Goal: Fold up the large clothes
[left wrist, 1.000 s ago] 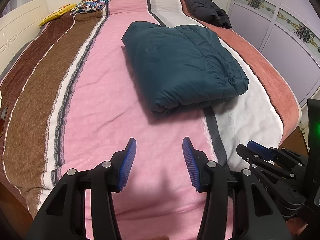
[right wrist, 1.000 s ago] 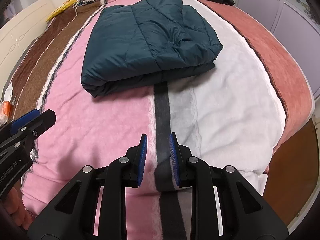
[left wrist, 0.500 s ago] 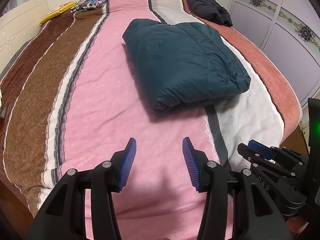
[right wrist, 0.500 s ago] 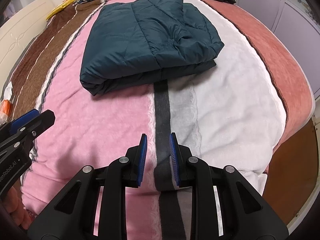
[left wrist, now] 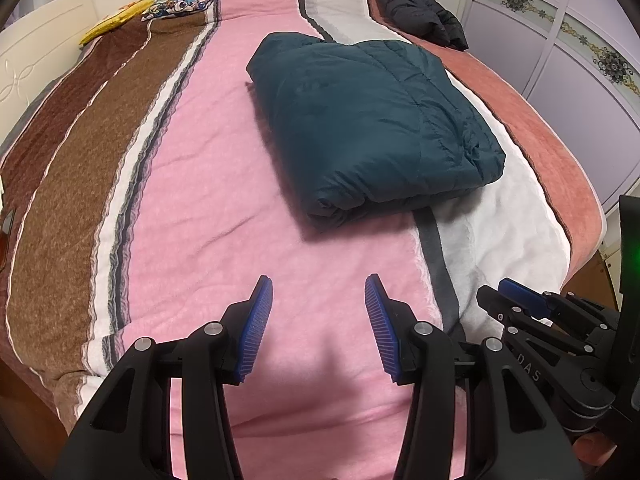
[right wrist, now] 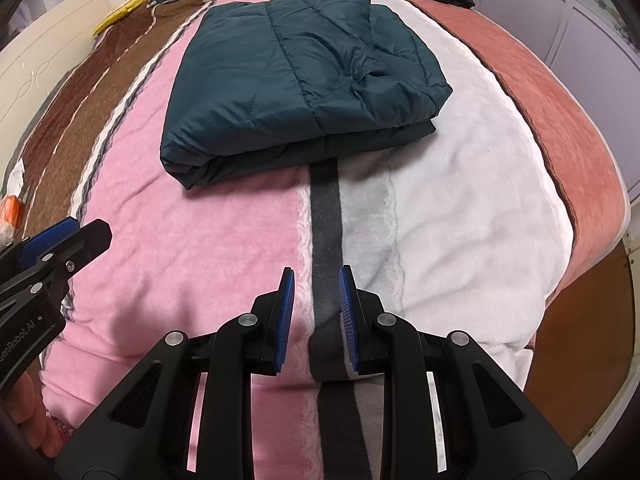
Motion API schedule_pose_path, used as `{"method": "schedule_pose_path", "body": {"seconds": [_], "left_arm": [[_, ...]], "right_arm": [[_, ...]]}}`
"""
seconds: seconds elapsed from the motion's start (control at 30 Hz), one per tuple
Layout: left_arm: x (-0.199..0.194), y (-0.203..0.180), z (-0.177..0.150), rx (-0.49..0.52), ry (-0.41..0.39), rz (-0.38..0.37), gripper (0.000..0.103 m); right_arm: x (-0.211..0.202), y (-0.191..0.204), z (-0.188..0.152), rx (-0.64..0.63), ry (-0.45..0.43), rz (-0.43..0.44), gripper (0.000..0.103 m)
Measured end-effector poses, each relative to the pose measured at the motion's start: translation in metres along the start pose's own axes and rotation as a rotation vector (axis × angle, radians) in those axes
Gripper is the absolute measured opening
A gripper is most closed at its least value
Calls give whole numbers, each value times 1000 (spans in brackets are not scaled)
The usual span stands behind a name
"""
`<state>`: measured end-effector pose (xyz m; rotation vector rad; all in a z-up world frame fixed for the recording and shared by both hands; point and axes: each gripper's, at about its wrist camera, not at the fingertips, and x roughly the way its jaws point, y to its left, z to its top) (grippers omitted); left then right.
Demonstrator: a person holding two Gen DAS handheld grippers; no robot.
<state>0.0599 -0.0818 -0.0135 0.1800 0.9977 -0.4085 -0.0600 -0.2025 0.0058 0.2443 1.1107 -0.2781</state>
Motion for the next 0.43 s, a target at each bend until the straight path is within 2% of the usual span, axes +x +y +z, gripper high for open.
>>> {"method": "schedule_pose_path", "body": {"seconds": [0.43], "left_arm": [[2, -5, 1, 11, 7, 0, 48]], "right_arm": [[6, -5, 4, -10, 17, 7, 23]]}}
